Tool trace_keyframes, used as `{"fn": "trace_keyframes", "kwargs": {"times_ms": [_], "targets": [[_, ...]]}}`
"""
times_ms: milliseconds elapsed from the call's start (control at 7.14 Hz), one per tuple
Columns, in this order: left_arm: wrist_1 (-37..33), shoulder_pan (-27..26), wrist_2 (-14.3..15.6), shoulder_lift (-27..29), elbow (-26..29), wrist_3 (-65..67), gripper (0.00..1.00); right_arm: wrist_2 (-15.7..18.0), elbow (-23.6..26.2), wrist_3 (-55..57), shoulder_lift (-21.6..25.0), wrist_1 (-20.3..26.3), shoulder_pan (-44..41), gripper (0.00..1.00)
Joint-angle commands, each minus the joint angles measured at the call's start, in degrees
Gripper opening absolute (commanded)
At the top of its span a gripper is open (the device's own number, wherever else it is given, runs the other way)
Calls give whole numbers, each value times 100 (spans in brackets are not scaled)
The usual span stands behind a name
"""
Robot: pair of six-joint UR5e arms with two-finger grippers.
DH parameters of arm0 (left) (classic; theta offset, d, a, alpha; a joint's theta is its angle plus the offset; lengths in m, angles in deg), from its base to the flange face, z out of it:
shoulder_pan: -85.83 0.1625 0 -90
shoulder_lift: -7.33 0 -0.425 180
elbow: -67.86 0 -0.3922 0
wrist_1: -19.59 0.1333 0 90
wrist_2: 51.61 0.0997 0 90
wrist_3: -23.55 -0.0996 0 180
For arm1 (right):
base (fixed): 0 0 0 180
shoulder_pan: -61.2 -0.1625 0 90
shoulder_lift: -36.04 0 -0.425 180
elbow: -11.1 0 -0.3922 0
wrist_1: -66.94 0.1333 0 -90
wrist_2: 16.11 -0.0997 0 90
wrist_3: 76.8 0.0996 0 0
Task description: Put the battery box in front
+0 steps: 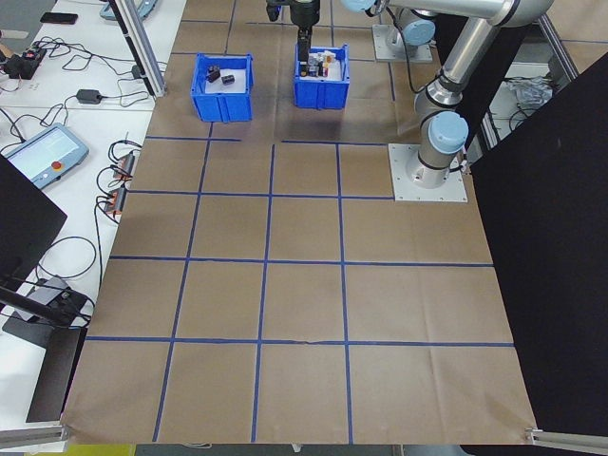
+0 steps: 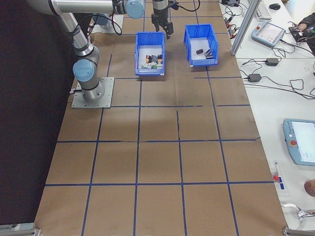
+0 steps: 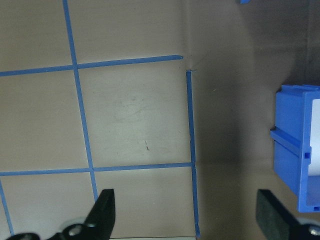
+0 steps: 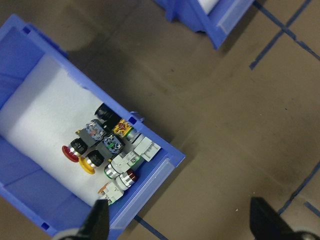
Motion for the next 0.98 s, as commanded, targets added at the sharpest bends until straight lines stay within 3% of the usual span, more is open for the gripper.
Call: {"fn": "trace_keyframes", "kwargs": {"times_ms": [0,140,280,560,840], "targets": [[7,0,18,6,0,18,100,423,-756,2092,-620,108,153,100],[7,0,18,-2,0,18,100,627,-1056,2781,-867,544,118,100],[7,0,18,-3,0,18,100,602,-1093,3197,-931,914,117,100],[16,0,18,-3,0,44,100,410,-945,3701,-844,1023,13,100],[16,0,9,-3,9,44,100,461,-830,3667,-800,988,-50,100]]}}
